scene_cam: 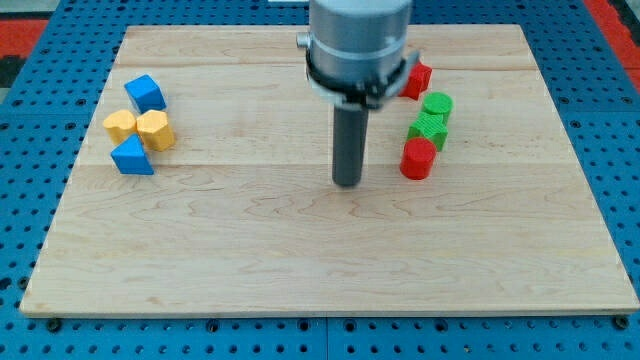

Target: Make a vertical line with green blocks and red blocks

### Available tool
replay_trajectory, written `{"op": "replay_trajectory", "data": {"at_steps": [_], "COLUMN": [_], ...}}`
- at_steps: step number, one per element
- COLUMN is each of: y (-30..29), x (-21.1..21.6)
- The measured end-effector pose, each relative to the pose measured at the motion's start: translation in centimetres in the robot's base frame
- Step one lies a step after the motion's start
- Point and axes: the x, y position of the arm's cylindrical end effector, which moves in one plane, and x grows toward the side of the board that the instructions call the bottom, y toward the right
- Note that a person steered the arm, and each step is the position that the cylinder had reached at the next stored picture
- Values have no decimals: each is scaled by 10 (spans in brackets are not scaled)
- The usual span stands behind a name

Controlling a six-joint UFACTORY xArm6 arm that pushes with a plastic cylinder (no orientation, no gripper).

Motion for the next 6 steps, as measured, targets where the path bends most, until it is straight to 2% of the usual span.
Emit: {"op": "replay_trajectory", "data": {"at_steps": [1, 2, 6], "y": [28, 37, 74], "x": [-40, -54, -29]}}
